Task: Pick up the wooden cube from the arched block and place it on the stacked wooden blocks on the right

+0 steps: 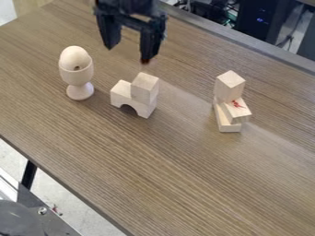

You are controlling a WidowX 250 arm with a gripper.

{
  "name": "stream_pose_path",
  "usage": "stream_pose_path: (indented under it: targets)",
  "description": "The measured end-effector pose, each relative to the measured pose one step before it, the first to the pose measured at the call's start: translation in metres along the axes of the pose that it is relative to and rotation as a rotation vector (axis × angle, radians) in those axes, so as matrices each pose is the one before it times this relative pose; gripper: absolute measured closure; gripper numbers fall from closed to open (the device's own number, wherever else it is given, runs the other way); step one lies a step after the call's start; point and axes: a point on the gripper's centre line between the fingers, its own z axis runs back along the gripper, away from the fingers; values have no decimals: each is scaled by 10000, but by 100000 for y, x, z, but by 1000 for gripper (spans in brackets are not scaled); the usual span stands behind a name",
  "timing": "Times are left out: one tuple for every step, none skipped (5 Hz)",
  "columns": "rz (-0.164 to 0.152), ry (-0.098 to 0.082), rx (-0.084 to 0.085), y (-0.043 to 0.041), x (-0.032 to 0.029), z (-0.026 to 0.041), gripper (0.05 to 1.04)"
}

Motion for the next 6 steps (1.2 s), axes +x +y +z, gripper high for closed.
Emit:
stream_pose_path:
  targets:
    - [294, 116, -104, -1213, -635, -1004, 85]
    - [563, -321, -12, -697, -468, -606, 85]
    - [-209, -311, 120, -190, 383, -8, 85]
    - [-86, -46, 11, 12, 152, -205, 85]
    - [-33, 77, 5, 77, 58, -496, 85]
    - [74, -153, 6, 158, 281, -494, 85]
